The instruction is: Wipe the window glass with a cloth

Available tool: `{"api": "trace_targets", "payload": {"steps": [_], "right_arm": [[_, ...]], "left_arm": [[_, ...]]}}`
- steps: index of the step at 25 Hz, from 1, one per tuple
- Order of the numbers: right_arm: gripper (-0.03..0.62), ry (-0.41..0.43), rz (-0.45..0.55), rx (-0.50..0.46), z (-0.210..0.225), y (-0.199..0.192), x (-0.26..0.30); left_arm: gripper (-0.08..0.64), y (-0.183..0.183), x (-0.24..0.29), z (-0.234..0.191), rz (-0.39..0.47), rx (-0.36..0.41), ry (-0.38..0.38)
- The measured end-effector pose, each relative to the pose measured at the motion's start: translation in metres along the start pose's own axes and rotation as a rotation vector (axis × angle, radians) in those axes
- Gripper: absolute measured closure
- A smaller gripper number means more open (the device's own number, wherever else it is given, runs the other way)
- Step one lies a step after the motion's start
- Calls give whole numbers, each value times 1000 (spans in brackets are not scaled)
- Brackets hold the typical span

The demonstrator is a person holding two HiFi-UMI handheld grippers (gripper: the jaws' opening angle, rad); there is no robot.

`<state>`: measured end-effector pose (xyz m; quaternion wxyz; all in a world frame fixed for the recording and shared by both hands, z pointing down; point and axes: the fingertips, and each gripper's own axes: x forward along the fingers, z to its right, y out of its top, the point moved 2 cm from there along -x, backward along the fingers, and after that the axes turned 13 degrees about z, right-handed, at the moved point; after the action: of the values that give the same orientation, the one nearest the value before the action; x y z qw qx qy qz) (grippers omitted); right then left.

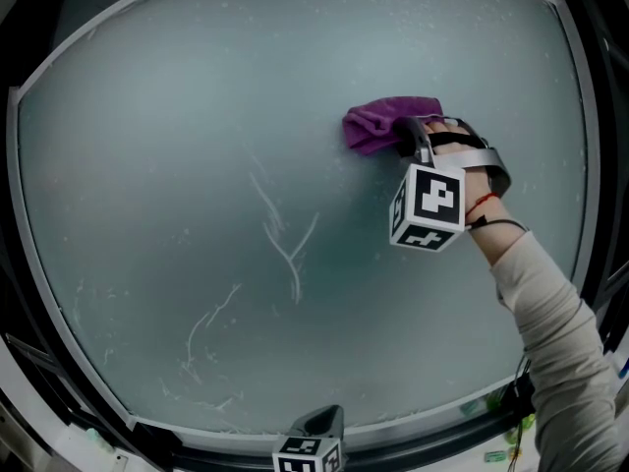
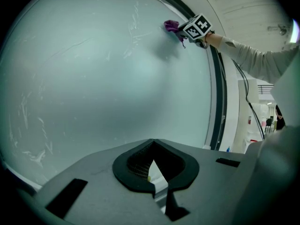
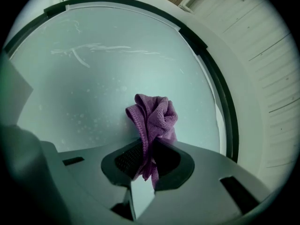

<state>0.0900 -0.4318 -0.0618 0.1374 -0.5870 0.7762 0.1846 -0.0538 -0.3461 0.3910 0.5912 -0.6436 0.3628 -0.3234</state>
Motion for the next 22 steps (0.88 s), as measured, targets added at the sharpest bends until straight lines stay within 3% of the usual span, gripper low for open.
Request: {"api": "trace_targets", "payload": {"steps": [22], "right_arm": [[540,155,19,50,-119,12,-57]], "left_arm": [[555,-4,-8,-1,-2,-1,-3]]}}
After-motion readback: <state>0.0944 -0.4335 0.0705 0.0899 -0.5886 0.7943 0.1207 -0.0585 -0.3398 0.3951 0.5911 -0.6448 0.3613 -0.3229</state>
